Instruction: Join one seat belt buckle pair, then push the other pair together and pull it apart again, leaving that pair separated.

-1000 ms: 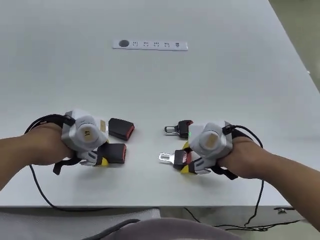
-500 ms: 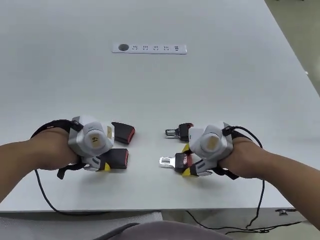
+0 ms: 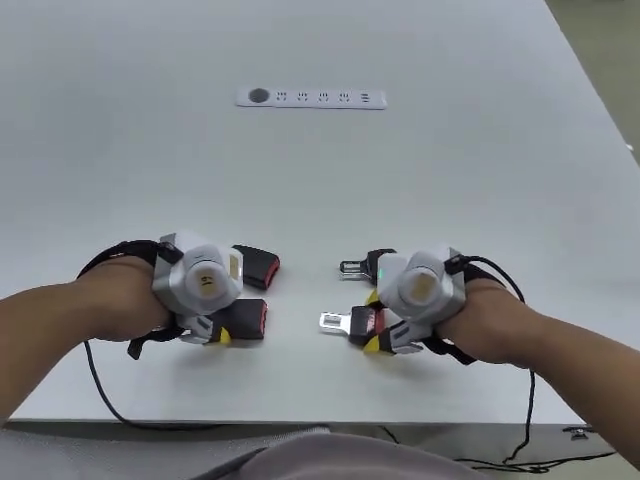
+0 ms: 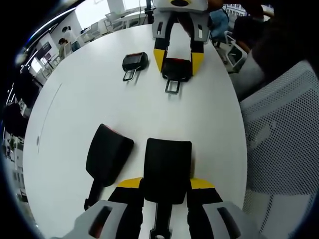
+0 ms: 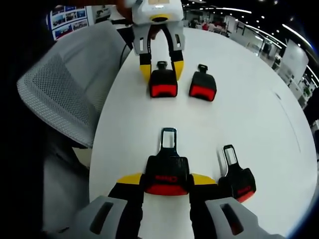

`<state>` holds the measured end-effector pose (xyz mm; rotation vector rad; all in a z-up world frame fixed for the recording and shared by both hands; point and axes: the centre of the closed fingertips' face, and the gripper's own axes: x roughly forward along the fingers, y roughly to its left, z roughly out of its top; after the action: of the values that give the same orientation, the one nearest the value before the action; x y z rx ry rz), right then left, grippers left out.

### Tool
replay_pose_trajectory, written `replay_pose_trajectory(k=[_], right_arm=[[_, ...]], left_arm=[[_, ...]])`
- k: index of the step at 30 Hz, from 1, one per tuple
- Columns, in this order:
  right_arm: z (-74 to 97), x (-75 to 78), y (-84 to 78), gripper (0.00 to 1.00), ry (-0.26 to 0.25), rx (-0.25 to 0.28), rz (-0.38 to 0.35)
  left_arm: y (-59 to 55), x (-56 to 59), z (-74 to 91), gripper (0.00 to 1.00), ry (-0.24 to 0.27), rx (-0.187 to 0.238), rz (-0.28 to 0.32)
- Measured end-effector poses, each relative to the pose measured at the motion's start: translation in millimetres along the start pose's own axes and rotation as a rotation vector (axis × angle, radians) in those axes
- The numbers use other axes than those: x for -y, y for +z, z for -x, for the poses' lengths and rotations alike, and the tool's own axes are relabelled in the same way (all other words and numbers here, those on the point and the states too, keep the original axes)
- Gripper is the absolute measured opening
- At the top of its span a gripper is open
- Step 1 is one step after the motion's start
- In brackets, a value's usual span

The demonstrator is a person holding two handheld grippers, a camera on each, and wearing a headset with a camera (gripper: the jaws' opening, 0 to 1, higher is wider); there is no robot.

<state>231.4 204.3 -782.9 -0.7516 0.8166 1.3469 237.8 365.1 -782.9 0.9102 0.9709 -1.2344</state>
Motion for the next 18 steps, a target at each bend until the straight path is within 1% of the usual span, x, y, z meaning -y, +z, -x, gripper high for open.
replay_pose_trajectory(k=[6, 9, 12, 14, 18], right_arm=[[-13.4, -2.6, 23.6, 0.32, 0.012, 0.026, 0.020], [-19.2, -4.7, 33.9, 0.32, 0.023, 0.037, 0.015], [-24.1, -6.8, 41.7, 0.32, 0.025, 0.035, 0.024], [-25.5, -8.5, 45.6, 0.32, 0.028, 0.036, 0.032], [-32.2, -6.3, 53.7, 0.32, 0.034, 0.042, 0.040]], left_arm=[[-0.1, 0.2, -0.1, 0.34, -0.008, 0.007, 0.012], [0.7, 0.4, 0.6, 0.34, -0.010, 0.007, 0.013], [-0.3, 0.3, 0.3, 0.34, -0.010, 0.013, 0.008], [0.9, 1.2, 1.3, 0.34, -0.008, 0.017, 0.007], [3.8, 3.0, 3.1, 0.34, -0.009, 0.013, 0.005]])
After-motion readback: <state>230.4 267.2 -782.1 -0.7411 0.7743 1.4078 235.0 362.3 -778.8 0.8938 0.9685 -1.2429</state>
